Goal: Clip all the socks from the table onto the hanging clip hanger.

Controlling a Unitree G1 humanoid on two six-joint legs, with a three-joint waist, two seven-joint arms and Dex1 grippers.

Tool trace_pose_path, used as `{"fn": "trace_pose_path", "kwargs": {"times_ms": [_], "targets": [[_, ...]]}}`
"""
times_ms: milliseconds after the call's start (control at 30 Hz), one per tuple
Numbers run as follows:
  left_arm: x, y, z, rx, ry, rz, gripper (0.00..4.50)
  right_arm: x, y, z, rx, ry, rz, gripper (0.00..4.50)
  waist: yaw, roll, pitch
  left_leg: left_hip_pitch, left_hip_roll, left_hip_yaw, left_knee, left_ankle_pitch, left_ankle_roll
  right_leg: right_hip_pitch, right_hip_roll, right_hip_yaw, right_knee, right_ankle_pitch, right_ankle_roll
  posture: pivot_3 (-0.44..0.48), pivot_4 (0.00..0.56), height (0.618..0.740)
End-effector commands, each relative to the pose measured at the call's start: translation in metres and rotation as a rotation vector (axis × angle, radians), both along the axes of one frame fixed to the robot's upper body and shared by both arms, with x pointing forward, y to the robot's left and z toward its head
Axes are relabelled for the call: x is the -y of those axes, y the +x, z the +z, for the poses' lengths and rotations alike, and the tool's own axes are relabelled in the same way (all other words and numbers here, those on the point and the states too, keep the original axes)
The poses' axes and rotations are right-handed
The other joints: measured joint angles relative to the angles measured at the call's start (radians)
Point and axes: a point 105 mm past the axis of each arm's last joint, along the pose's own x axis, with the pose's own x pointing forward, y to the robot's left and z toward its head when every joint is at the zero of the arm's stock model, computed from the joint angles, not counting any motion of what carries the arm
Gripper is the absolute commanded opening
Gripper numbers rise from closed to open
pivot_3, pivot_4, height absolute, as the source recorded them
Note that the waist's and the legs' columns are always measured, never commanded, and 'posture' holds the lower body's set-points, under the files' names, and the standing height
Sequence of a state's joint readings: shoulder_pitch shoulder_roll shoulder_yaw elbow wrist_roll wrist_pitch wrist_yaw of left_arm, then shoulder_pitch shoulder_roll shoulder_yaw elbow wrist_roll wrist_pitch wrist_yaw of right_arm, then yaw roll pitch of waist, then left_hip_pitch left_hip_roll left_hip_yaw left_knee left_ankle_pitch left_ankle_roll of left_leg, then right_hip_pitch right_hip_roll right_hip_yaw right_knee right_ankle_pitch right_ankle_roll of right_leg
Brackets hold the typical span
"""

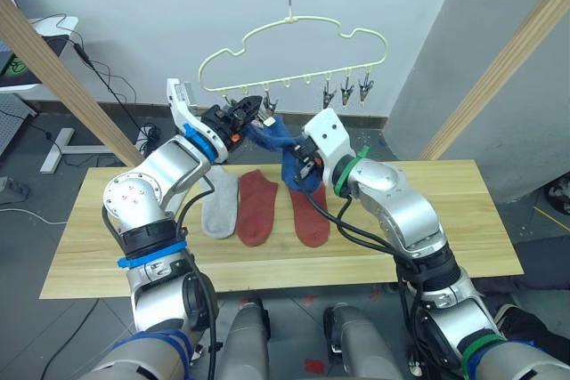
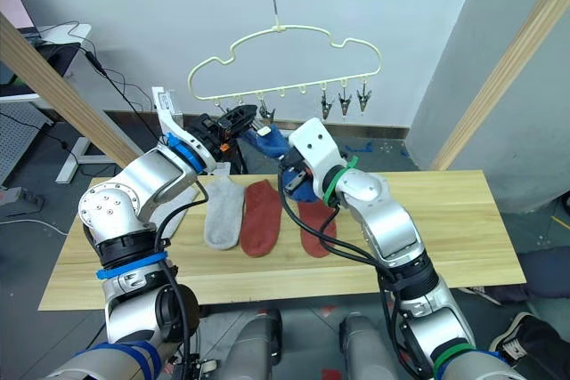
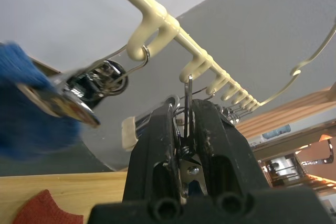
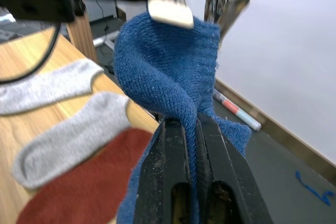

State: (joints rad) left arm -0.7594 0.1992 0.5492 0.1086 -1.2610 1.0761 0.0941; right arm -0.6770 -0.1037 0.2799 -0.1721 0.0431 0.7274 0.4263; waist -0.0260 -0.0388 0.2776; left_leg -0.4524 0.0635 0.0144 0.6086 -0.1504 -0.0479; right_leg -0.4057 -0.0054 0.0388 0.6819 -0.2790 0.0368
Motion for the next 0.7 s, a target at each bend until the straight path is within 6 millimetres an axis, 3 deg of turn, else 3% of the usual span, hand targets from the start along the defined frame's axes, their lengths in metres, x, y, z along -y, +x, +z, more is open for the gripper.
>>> {"fn": "trace_pose_path", "kwargs": {"times_ms": [33,233,533,700], "targets": [[-0.001,-0.005,0.011,0.052,0.006,-0.001,0.20,-0.003,-0.003,0.020,0.063,0.040,0.014,0.05,0.000,0.000,0.000,0.000,0.000,0.000,0.000,0.000,0.000,0.000,0.000,0.000,0.000,0.000,0.000,0.033,0.257,0.740],[0.000,-0.006,0.011,0.074,0.041,-0.001,0.20,-0.006,-0.004,0.024,0.065,0.054,0.025,0.05,0.000,0.000,0.000,0.000,0.000,0.000,0.000,0.000,0.000,0.000,0.000,0.000,0.000,0.000,0.000,0.033,0.256,0.740],[-0.002,-0.009,0.015,0.106,0.056,-0.006,2.95,-0.010,-0.006,0.016,0.023,0.079,0.032,0.00,0.000,0.000,0.000,0.000,0.000,0.000,0.000,0.000,0.000,0.000,0.000,0.000,0.000,0.000,0.000,0.034,0.254,0.740],[-0.008,-0.018,0.010,0.117,0.158,0.000,4.45,-0.021,-0.015,0.011,-0.062,0.147,0.097,0.00,-0.001,0.000,0.000,0.000,0.000,0.000,-0.001,0.000,0.000,0.000,0.000,0.000,-0.001,0.000,0.000,0.036,0.252,0.740]]}}
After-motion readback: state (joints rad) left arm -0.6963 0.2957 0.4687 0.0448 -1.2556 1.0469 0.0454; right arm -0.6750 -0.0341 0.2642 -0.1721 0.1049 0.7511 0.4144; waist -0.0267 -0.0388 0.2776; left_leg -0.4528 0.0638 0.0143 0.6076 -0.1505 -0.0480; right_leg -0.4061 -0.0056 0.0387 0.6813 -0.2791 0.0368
